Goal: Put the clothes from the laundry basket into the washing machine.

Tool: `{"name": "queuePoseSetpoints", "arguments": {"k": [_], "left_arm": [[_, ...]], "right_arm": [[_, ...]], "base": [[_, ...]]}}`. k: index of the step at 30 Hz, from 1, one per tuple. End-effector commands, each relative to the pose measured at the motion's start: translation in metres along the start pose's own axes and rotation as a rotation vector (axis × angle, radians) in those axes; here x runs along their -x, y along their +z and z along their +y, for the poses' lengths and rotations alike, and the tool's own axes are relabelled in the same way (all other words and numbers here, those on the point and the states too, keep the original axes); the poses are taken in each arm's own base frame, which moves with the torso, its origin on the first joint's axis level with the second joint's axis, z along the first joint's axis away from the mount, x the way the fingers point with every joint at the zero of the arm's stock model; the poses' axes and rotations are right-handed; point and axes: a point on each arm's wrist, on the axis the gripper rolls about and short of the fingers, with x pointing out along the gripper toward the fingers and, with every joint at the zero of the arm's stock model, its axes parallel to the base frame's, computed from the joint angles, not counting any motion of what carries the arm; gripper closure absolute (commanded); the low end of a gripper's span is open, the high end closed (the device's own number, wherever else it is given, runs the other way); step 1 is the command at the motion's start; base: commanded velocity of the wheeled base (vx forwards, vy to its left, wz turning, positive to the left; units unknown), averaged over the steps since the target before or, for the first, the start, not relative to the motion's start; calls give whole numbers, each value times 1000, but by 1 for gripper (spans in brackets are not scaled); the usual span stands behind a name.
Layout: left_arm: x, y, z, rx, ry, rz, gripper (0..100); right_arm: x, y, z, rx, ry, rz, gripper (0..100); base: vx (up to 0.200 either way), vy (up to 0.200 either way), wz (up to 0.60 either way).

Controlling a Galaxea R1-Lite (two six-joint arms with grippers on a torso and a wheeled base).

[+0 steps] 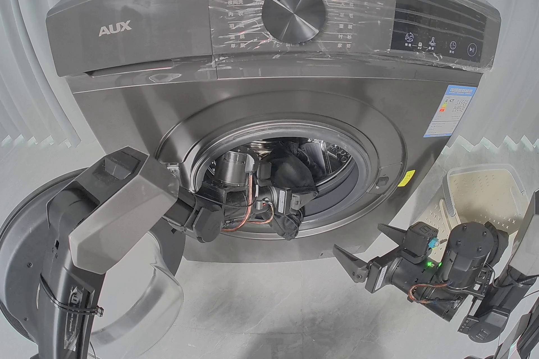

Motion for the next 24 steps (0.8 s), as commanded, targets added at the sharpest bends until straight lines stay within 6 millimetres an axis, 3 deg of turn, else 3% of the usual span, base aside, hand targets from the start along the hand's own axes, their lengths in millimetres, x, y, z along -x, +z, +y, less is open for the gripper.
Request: {"name": "queuePoseSetpoints", "arguments": {"k": [1, 19, 20, 24], "left_arm": [[4, -5, 0, -19, 3, 30, 0], [-17, -43, 16, -47, 26, 107, 0], [-17, -43, 16, -47, 29, 108, 100], [-20, -43, 17, -49, 28, 94, 100]], "right_arm": [[0, 0, 0, 0, 2, 0, 0], [1, 2, 0, -3, 1, -11, 0], [0, 2, 0, -2, 1, -10, 0], [0, 3, 0, -3, 1, -13, 0]], "base": [[0, 0, 0], [0, 0, 0], [0, 0, 0], [0, 0, 0]]}}
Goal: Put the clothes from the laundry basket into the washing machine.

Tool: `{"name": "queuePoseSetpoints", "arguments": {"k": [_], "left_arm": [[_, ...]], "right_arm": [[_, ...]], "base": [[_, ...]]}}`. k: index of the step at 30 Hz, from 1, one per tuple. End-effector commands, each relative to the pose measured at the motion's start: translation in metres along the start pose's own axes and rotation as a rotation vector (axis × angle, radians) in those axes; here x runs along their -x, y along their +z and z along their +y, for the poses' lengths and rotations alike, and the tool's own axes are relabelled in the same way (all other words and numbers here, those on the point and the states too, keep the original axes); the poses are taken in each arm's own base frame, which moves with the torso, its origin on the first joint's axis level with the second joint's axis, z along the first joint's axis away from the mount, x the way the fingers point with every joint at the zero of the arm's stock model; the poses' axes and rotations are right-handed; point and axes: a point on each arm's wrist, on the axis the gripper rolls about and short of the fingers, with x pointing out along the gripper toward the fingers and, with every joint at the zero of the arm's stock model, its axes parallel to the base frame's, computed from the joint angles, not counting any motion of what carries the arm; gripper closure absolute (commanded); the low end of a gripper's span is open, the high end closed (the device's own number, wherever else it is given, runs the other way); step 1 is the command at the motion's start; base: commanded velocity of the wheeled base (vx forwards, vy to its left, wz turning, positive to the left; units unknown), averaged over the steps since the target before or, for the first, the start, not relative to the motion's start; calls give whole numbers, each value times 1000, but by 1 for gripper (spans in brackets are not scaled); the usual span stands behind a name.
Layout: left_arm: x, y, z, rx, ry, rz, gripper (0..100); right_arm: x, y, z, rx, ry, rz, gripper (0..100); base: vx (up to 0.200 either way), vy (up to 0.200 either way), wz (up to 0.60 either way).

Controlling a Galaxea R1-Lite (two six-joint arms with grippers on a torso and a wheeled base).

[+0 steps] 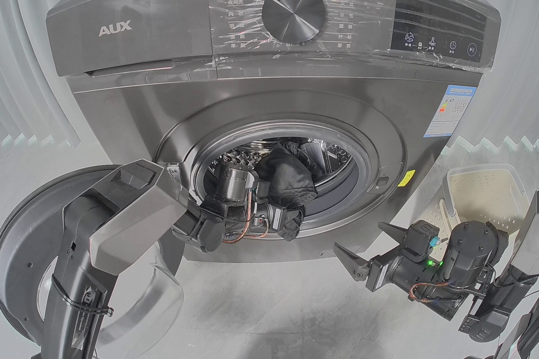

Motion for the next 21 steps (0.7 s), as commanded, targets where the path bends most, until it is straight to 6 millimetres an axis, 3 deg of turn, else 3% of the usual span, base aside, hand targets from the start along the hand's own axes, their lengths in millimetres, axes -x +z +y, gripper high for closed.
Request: {"name": "queuePoseSetpoints", "arguments": {"k": [1, 11, 21], "left_arm": [[-6, -5, 2, 2, 4, 0, 100], [-7, 72, 30, 33, 185, -322, 100], [-37, 70, 47, 23, 276, -491, 100]], "right_arm": [[0, 1, 1, 0, 3, -3, 0], [-1, 0, 1, 1, 4, 0, 0], [0, 0, 1, -1, 3, 1, 0]], "base": [[0, 0, 0], [0, 0, 0], [0, 0, 0]]}}
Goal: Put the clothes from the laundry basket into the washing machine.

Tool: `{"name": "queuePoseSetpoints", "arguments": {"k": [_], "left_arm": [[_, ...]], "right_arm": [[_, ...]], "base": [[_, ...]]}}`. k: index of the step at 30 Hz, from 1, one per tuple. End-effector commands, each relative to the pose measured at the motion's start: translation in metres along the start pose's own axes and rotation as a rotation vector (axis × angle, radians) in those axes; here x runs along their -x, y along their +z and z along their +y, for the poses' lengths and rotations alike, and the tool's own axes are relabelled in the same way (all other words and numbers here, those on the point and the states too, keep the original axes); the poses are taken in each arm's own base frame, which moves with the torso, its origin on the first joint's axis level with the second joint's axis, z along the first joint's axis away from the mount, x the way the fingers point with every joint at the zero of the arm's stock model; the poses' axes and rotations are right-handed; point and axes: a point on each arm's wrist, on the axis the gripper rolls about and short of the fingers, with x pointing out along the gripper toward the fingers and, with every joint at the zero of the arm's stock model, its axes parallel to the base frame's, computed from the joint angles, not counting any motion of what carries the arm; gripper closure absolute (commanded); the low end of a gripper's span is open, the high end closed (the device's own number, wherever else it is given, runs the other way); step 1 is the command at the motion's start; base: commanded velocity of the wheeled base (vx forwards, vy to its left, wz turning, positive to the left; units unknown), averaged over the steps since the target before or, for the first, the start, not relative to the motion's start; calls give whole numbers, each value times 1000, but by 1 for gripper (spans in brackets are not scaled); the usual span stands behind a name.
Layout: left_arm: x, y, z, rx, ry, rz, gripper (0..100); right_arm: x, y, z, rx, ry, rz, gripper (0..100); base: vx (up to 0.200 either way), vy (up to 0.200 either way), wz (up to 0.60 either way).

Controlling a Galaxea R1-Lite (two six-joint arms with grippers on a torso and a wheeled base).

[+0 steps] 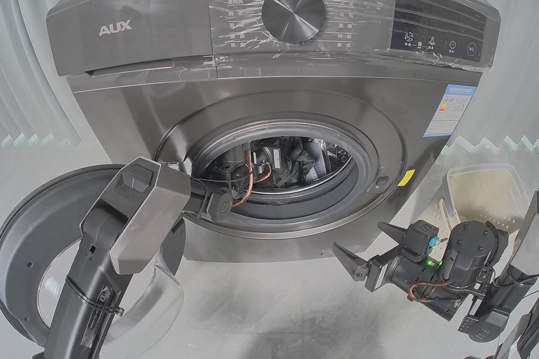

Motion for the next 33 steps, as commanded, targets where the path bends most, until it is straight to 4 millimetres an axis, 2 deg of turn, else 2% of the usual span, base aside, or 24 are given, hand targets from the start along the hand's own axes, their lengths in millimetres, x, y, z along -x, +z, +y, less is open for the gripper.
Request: {"name": "queuePoseSetpoints", "arguments": {"k": [1, 10, 11, 22, 26, 30, 33], "left_arm": [[-17, -27, 9, 0, 39, -34, 100], [-15, -24, 8, 1, 39, -23, 100], [-15, -25, 8, 1, 39, -20, 0], [-8, -19, -17, 37, -4, 3, 0], [12, -19, -32, 31, -58, 105, 0], [43, -25, -49, 32, -180, 251, 0], [54, -35, -57, 17, -215, 295, 0]], "right_arm": [[0, -1, 0, 0, -1, 4, 0], [0, -1, 0, 0, -1, 4, 0], [0, -1, 0, 0, -1, 4, 0], [1, 0, -1, -1, -2, 1, 0], [1, 0, -1, -1, -2, 1, 0], [1, 0, 0, -1, -1, -1, 0], [1, 1, 0, -1, -1, -2, 0]], "base": [[0, 0, 0], [0, 0, 0], [0, 0, 0], [0, 0, 0], [0, 0, 0], [0, 0, 0], [0, 0, 0]]}}
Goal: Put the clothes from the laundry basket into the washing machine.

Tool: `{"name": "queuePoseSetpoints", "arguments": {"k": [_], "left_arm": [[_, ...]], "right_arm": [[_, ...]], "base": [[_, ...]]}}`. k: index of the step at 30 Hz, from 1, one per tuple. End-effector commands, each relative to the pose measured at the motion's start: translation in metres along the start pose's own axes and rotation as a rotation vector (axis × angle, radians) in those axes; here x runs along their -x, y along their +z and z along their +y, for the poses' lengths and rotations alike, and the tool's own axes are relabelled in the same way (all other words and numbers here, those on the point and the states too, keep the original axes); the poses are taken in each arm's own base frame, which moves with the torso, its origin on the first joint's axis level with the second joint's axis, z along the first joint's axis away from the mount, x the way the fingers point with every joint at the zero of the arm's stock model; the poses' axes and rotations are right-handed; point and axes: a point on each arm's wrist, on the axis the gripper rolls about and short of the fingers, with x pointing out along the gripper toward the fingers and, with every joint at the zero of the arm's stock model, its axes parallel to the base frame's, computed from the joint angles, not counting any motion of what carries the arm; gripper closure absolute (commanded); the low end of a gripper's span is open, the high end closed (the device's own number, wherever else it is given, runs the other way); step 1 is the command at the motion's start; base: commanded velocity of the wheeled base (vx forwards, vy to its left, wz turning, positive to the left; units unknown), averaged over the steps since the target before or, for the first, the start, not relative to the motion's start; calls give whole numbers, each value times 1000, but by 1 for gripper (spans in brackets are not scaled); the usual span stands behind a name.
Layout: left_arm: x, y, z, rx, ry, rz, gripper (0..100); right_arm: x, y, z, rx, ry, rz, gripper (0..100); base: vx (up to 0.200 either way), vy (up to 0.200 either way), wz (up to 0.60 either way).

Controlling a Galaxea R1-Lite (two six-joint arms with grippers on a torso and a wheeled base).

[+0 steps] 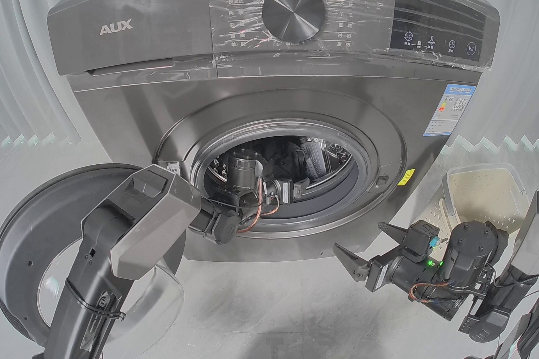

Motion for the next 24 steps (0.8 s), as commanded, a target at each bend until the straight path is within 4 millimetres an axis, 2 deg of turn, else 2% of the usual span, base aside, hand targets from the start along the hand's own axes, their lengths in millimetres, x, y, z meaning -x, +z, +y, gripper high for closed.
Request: {"name": "queuePoseSetpoints", "arguments": {"k": [1, 4, 7, 14, 16, 18, 19, 20, 22, 24], "left_arm": [[35, 4, -33, -33, -116, 86, 0], [39, -3, -37, -67, -129, 91, 0], [42, 0, -40, -72, -137, 75, 0], [79, 20, -62, -72, -183, 72, 0], [98, 24, -72, -77, -215, 71, 0], [104, 26, -75, -79, -224, 63, 0], [118, 28, -81, -82, -242, 44, 0], [118, 28, -81, -82, -242, 44, 0], [146, 35, -86, -82, -255, 6, 0], [165, 43, -87, -80, -250, -14, 0]], "right_arm": [[0, 1, 0, -1, 1, -3, 0], [0, 0, 0, 0, 0, -2, 0], [0, 0, 0, 0, -1, 0, 0], [0, -1, 0, 1, 0, 3, 0], [0, -1, 0, 1, -1, 4, 0], [0, -1, 0, 1, -1, 4, 0], [1, 0, 0, 1, 0, 3, 0], [1, 0, 0, 1, 0, 3, 0], [4, 2, -2, -2, -4, -5, 0], [5, 5, -3, -5, -8, -16, 0]], "base": [[0, 0, 0], [0, 0, 0], [0, 0, 0], [0, 0, 0], [0, 0, 0], [0, 0, 0], [0, 0, 0], [0, 0, 0], [0, 0, 0], [0, 0, 0]]}}
